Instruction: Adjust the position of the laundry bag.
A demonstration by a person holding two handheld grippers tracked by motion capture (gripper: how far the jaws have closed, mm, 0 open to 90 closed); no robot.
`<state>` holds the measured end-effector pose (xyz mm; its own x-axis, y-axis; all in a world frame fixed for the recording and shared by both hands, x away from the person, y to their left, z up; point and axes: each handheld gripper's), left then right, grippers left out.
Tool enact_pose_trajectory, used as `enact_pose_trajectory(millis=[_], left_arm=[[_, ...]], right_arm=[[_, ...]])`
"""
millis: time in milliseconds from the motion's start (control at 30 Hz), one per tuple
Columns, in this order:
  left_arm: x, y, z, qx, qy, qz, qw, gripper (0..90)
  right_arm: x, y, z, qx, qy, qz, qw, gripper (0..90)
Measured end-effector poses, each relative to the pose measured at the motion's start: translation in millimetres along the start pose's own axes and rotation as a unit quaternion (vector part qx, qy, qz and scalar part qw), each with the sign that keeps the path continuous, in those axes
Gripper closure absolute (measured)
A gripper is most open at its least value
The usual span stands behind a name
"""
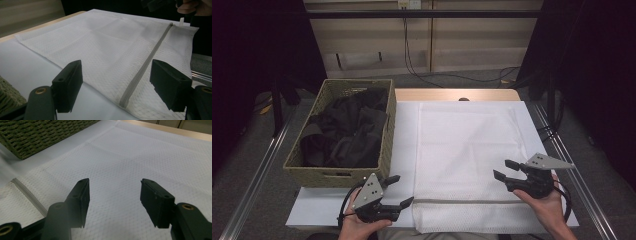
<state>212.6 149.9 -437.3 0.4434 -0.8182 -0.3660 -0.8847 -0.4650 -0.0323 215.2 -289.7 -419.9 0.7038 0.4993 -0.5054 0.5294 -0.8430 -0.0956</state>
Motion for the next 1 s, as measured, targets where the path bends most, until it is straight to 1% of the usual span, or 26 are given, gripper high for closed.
enact_pose_trajectory(millis=[33, 67, 100, 133, 167, 267, 300, 333, 400, 433, 467, 533, 567, 600, 633, 667, 700, 733, 767, 833, 867, 900, 933, 967, 1000], left_arm=[[-0.1, 0.0, 0.1, -0.002, 0.000, 0.002, 1.0000, 26.5], [-0.9, -0.4, -0.1, -0.001, -0.008, -0.003, 1.0000, 26.5], [-0.4, -1.6, 0.6, -0.006, -0.005, 0.004, 1.0000, 26.7], [-0.6, -2.6, 0.7, -0.006, -0.011, -0.002, 0.9999, 27.2], [0.2, -4.1, 1.2, -0.007, -0.013, 0.000, 0.9999, 27.5], [2.4, -6.2, 2.2, -0.010, -0.006, 0.003, 0.9999, 30.6], [2.3, -6.1, 2.0, -0.005, -0.016, -0.005, 0.9998, 30.8], [3.1, -5.7, 2.3, -0.007, -0.016, -0.006, 0.9998, 30.9], [4.6, -5.8, 2.7, -0.019, -0.012, 0.006, 0.9997, 30.6], [4.6, -5.8, 2.3, -0.023, -0.015, 0.009, 0.9996, 28.3], [5.0, -7.0, 2.3, -0.021, -0.014, 0.019, 0.9995, 26.9], [5.7, -7.7, 1.0, -0.029, -0.018, 0.015, 0.9993, 26.2], [7.0, -10.4, 0.8, -0.026, -0.016, 0.027, 0.9992, 25.6], [8.5, -11.3, 0.0, -0.022, -0.020, 0.023, 0.9993, 25.3], [9.8, -12.8, -0.9, -0.017, -0.025, 0.014, 0.9994, 24.5], [11.9, -16.0, -1.1, -0.022, -0.022, 0.020, 0.9993, 24.2], [13.7, -18.0, -1.3, -0.027, -0.020, 0.018, 0.9993, 24.2], [14.7, -18.0, -1.6, -0.026, -0.021, 0.011, 0.9994, 26.7], [15.2, -17.6, -2.0, -0.022, -0.029, 0.007, 0.9993, 27.8], [16.0, -15.2, -1.4, -0.022, -0.027, 0.018, 0.9992, 24.1], [15.4, -14.1, -1.0, -0.020, -0.031, 0.016, 0.9992, 23.2], [16.3, -13.1, 0.3, -0.021, -0.029, 0.020, 0.9992, 23.2], [17.1, -11.6, 1.2, -0.020, -0.032, 0.017, 0.9991, 23.2], [18.8, -10.8, 2.5, -0.024, -0.030, 0.025, 0.9990, 23.2], [19.7, -9.7, 2.7, -0.022, -0.036, 0.023, 0.9989, 23.3]], right_arm=[[2.4, -1.1, -2.5, -0.005, 0.000, -0.005, 1.0000, 41.2], [4.9, -2.5, -5.1, -0.007, -0.001, -0.007, 0.9999, 41.9], [7.8, -3.7, -8.1, -0.011, -0.002, -0.008, 0.9999, 43.2], [11.2, -5.0, -11.3, -0.013, -0.002, -0.011, 0.9998, 44.1], [14.8, -5.9, -14.5, -0.016, -0.001, -0.017, 0.9997, 44.5], [27.6, -10.2, -24.3, -0.024, -0.006, -0.024, 0.9994, 46.1], [32.3, -10.9, -27.6, -0.027, -0.007, -0.028, 0.9992, 46.2], [36.7, -11.6, -30.6, -0.030, -0.008, -0.031, 0.9990, 46.5], [45.5, -13.2, -36.5, -0.037, -0.013, -0.031, 0.9988, 46.9], [49.7, -13.8, -39.4, -0.038, -0.014, -0.034, 0.9986, 47.0], [53.8, -14.2, -42.2, -0.040, -0.014, -0.036, 0.9984, 47.0], [62.3, -15.4, -48.0, -0.043, -0.019, -0.040, 0.9981, 47.4], [66.8, -16.1, -51.1, -0.045, -0.022, -0.040, 0.9979, 47.4], [71.7, -16.9, -54.2, -0.047, -0.025, -0.041, 0.9978, 47.4], [76.6, -17.5, -57.6, -0.050, -0.026, -0.044, 0.9974, 47.4], [81.3, -18.6, -60.9, -0.053, -0.026, -0.046, 0.9972, 47.4], [85.8, -19.8, -64.4, -0.055, -0.027, -0.047, 0.9970, 47.4], [90.2, -20.6, -67.7, -0.056, -0.027, -0.049, 0.9968, 47.4], [94.9, -21.2, -70.9, -0.053, -0.025, -0.054, 0.9968, 47.4], [104.0, -23.5, -76.3, -0.054, -0.027, -0.057, 0.9966, 47.4], [108.8, -24.7, -78.5, -0.058, -0.030, -0.057, 0.9962, 47.4], [113.7, -25.7, -80.4, -0.059, -0.033, -0.060, 0.9959, 47.4], [118.4, -26.9, -82.0, -0.058, -0.035, -0.062, 0.9958, 47.6], [123.2, -27.9, -83.4, -0.061, -0.037, -0.063, 0.9955, 48.0], [127.9, -28.8, -84.6, -0.060, -0.039, -0.065, 0.9954, 48.1]])
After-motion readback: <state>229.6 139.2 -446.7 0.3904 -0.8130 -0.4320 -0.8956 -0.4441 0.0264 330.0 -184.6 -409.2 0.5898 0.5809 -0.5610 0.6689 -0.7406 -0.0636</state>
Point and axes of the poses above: each handheld gripper's, and its own axes: x roughly forward along the jaws, z roughly out of its underside, y roughly to its right, and after that the axes turned 1 degree about x, right-handed
